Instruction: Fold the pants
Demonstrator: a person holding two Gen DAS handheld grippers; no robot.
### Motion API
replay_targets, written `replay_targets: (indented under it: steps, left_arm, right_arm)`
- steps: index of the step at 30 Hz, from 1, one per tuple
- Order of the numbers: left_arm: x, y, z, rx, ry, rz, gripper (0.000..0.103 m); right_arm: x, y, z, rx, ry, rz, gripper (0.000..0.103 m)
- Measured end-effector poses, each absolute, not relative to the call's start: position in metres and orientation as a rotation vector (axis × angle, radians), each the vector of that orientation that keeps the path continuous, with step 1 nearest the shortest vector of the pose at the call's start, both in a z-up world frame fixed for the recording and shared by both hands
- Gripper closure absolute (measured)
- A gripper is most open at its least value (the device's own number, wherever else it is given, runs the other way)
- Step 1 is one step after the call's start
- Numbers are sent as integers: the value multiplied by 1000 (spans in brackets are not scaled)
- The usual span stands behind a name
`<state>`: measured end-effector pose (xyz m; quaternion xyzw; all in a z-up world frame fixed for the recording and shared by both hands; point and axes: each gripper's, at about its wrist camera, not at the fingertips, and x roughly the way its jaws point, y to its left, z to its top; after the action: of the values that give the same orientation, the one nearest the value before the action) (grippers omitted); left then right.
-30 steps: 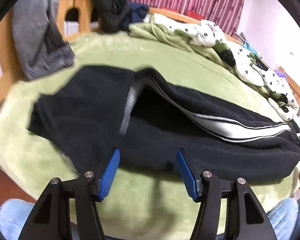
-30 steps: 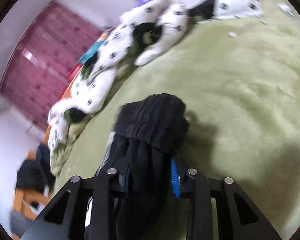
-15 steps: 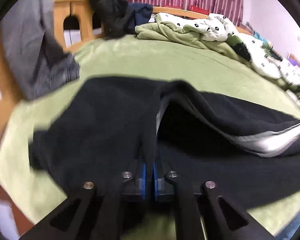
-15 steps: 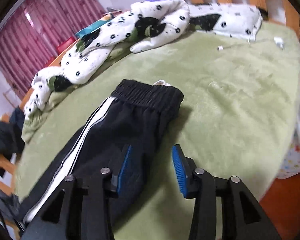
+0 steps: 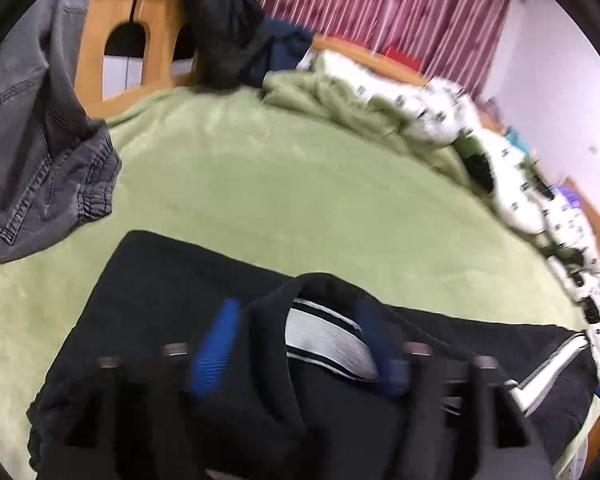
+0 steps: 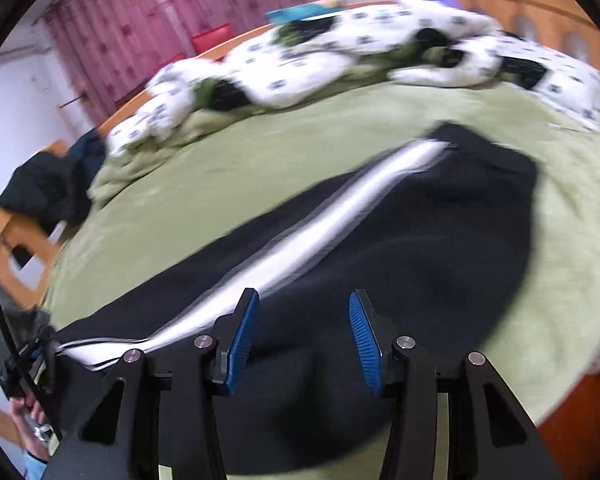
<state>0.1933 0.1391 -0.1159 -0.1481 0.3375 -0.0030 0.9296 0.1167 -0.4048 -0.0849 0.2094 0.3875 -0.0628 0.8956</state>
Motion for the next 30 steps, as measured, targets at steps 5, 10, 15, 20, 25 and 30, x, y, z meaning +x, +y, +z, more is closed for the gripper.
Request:
replay_targets:
  steps: [5, 10, 15, 20, 25, 30]
  left_arm:
    - [150, 160, -117, -316, 663, -28, 31]
    - [126, 190, -136, -378, 695, -80, 31]
    - [110, 178, -138, -352, 716, -266, 31]
    - [111, 145, -168, -275, 821, -191, 32]
    - [123, 142, -166, -271, 761, -108, 34]
    - [139, 140, -169, -255, 752, -34, 44]
  right_arm:
    - [147, -327, -91, 380, 840, 4, 56]
    - [155, -272, -97, 291, 877, 77, 56]
    - [159, -256, -96, 213, 879, 93, 53]
    - [163, -264, -103, 261, 906, 73, 51]
    - [164, -275, -104, 276, 905, 52, 51]
    - [165, -280, -110, 297, 923, 38, 51]
